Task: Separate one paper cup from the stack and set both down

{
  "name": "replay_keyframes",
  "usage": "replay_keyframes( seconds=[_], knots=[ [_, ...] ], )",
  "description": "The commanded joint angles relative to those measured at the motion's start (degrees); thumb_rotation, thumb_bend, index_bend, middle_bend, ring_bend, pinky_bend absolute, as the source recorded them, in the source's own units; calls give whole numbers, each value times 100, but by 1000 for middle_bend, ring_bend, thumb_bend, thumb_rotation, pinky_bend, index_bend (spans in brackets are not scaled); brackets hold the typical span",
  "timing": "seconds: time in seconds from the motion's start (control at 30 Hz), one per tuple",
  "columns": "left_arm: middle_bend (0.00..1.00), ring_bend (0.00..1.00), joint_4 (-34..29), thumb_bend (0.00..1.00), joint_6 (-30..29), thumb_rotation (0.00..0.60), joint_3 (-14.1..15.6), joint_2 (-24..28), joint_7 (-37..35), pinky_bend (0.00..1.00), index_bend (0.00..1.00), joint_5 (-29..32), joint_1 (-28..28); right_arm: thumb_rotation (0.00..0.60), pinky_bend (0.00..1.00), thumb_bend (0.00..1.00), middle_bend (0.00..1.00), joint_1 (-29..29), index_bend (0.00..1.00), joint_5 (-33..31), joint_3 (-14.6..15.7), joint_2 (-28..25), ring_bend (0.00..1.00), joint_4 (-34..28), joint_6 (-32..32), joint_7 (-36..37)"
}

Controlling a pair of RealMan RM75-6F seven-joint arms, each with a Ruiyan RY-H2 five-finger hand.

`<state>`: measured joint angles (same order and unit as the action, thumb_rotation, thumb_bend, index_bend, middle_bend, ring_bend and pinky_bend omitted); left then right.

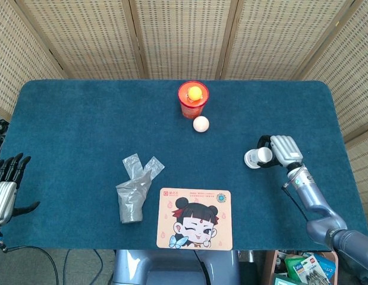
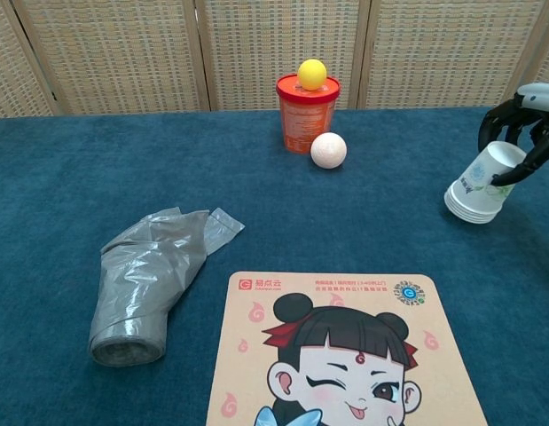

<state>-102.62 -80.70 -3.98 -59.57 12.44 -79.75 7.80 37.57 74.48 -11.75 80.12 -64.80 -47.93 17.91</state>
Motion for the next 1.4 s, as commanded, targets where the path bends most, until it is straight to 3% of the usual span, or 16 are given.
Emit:
replay_keyframes(
  seconds=[0.03, 0.13, 0.23, 0.47, 0.7, 0.93, 1.2, 1.4],
  knots=[
    [0, 0, 57, 103, 12, 600, -29, 5, -138, 0, 0, -120, 60, 600, 797, 393, 620, -66, 594, -126, -322, -553, 529, -1060, 83, 1038],
    [0, 0, 430, 103, -104, 600, -125, -110, -719, 0, 0, -572, 204, 600, 797, 394, 620, -13, 594, -284, -645, -1124, 529, -1985, 465, 1932],
    [0, 0, 844, 102, -166, 600, -185, -216, -955, 0, 0, -866, 346, 600, 797, 394, 620, 101, 594, -440, -860, -1360, 529, -2424, 701, 2237],
    [0, 0, 1570, 103, -334, 600, -346, -451, -1688, 0, 0, -1400, 703, 600, 797, 399, 621, 685, 594, -1620, -1371, -1107, 529, -3001, 1379, 2672],
    [0, 0, 2054, 103, -339, 600, -490, -688, -2107, 0, 0, -1773, 1170, 600, 797, 399, 622, 1502, 594, -2973, -1284, -555, 529, -3011, 1555, 1999],
    [0, 0, 2323, 103, -231, 600, -619, -1097, -1955, 0, 3, -2091, 1694, 600, 797, 407, 631, 1854, 594, -4149, -1339, -298, 529, -3018, 1651, 2072],
    [0, 0, 2858, 103, -122, 600, -753, -2132, -1588, 0, 189, -2228, 2291, 600, 797, 409, 633, 1926, 594, -5025, -1396, -208, 529, -3059, 1581, 2196],
    [0, 0, 3330, 103, -200, 600, -863, -2873, -1423, 0, 291, -2263, 2657, 600, 797, 409, 633, 1945, 594, -5254, -1351, -216, 529, -3055, 1623, 2085]
  ],
)
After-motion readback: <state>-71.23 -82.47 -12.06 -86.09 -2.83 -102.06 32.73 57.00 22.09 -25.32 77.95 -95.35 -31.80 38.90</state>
